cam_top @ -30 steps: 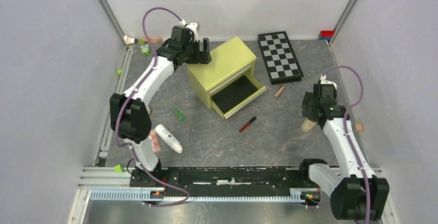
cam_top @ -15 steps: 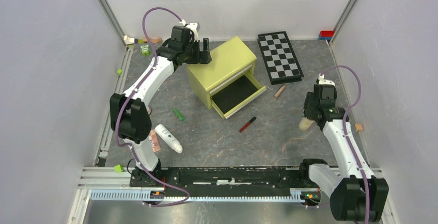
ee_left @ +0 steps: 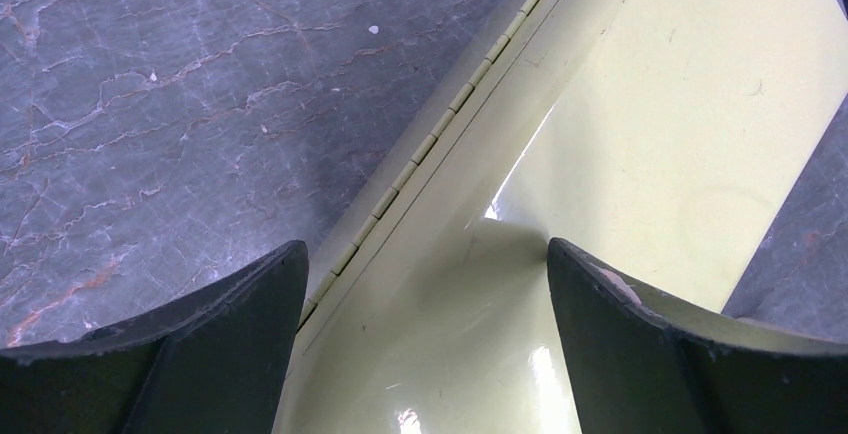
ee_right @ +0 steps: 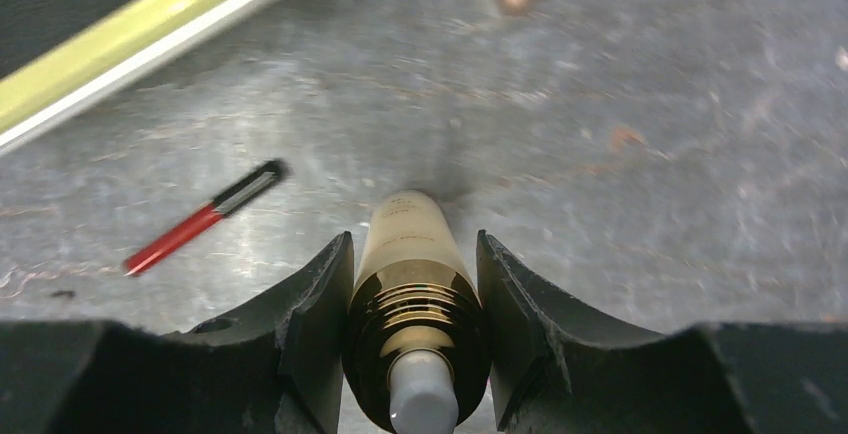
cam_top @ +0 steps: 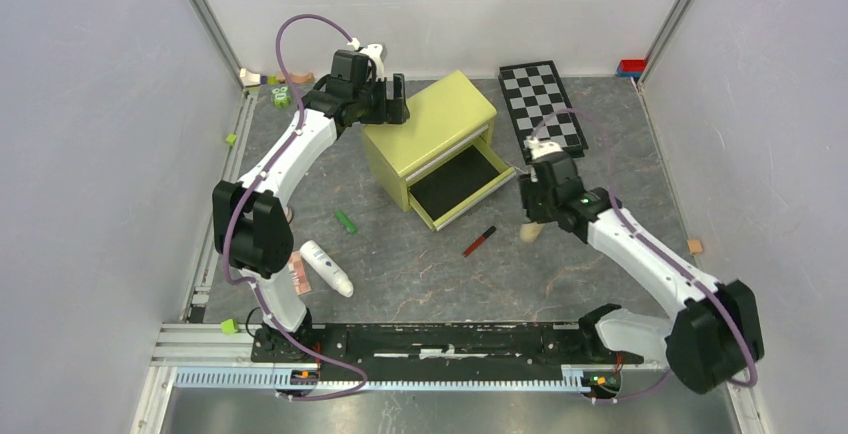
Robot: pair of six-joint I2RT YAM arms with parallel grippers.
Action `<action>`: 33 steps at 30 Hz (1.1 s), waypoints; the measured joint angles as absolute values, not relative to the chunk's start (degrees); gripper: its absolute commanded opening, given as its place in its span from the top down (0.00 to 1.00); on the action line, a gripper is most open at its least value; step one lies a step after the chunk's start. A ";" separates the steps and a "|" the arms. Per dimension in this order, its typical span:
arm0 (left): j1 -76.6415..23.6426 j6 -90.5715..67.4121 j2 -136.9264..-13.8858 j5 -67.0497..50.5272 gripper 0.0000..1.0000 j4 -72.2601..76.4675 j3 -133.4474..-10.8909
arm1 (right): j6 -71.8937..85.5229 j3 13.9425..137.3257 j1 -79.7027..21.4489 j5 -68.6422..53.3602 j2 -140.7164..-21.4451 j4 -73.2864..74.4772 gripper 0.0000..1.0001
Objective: Organize the makeup
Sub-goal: Move the makeup to the center of the board.
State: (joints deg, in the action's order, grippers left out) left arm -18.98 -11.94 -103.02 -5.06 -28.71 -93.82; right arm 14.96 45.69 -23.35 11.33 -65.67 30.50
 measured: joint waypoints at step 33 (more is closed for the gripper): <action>-18.98 -11.92 -103.02 -5.06 0.06 -28.73 -93.82 | 15.57 41.01 -41.47 21.19 -66.65 14.92 0.02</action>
